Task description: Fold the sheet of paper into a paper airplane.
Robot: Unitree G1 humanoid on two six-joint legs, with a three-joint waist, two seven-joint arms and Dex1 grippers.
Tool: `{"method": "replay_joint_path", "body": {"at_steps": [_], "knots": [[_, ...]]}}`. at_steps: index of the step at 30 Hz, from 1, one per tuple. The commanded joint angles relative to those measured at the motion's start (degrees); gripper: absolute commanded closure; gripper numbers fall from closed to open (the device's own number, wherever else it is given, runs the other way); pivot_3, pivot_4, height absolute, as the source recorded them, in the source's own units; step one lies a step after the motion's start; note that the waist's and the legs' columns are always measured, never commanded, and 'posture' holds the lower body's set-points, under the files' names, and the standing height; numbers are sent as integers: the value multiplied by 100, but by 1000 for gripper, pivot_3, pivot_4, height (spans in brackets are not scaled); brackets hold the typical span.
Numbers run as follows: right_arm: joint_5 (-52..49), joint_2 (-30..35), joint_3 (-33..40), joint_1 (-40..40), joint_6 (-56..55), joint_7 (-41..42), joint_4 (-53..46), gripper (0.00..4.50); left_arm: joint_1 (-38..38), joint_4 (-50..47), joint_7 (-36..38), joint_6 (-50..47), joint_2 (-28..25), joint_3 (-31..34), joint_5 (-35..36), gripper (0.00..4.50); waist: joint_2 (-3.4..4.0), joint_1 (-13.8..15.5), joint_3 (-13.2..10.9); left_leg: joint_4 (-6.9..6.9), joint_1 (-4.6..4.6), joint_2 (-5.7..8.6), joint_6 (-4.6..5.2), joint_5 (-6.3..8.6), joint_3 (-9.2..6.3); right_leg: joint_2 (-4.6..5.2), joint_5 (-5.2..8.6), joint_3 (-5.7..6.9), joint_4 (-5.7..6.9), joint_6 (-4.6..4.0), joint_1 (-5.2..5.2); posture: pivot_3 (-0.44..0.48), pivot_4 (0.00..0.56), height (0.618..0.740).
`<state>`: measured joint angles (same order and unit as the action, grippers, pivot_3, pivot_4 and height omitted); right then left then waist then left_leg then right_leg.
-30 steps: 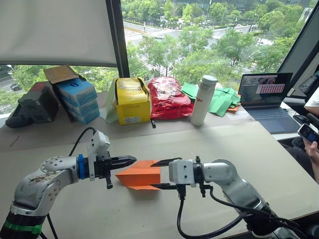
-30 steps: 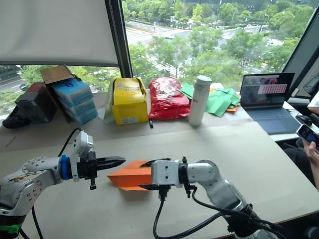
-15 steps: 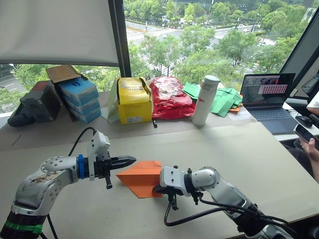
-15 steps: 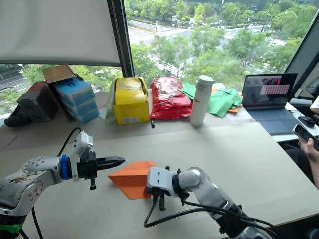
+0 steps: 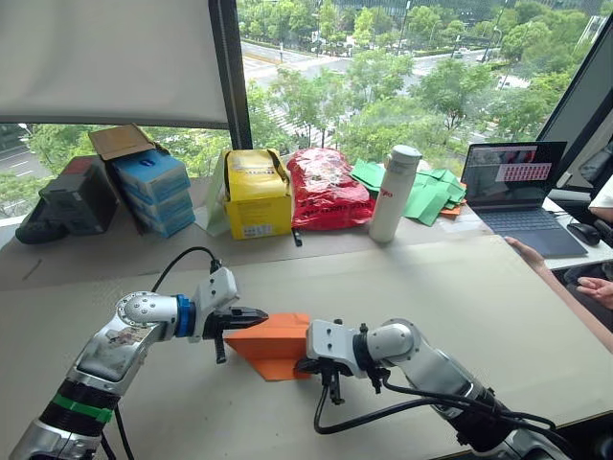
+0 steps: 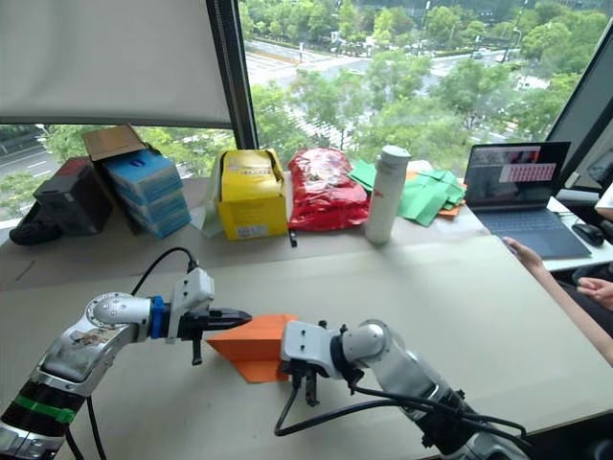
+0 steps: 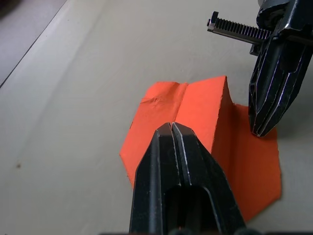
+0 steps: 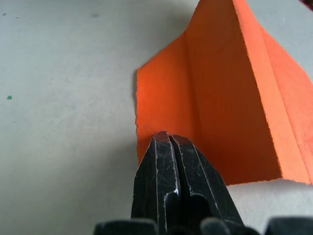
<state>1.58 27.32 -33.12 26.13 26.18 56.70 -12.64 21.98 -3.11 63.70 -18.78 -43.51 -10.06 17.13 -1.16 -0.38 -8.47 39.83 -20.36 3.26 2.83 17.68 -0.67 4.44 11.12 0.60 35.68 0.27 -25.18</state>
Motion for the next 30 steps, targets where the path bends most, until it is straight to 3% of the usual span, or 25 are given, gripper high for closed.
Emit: {"method": "replay_joint_path", "body": {"at_steps": [1,19,30], "knots": [[172,50,-88,-13,188,-37,77,4491,46,66,251,449,-70,-201,-344,4500,0,-8,0,0,0,0,0,0,2,0,0,0,0,0,0,0,150,740],[137,62,24,-27,544,-220,-95,4491,-466,-772,396,30,-117,-101,-195,4500,0,-17,0,3,2,-1,31,18,1,-1,0,1,5,1,1,0,150,740],[-606,246,768,-135,1663,-236,-1290,4491,-624,-1193,298,-148,-82,-139,-148,4500,0,32,-1,5,-14,-1,30,17,-2,1,0,2,2,1,-10,0,150,740]]}}
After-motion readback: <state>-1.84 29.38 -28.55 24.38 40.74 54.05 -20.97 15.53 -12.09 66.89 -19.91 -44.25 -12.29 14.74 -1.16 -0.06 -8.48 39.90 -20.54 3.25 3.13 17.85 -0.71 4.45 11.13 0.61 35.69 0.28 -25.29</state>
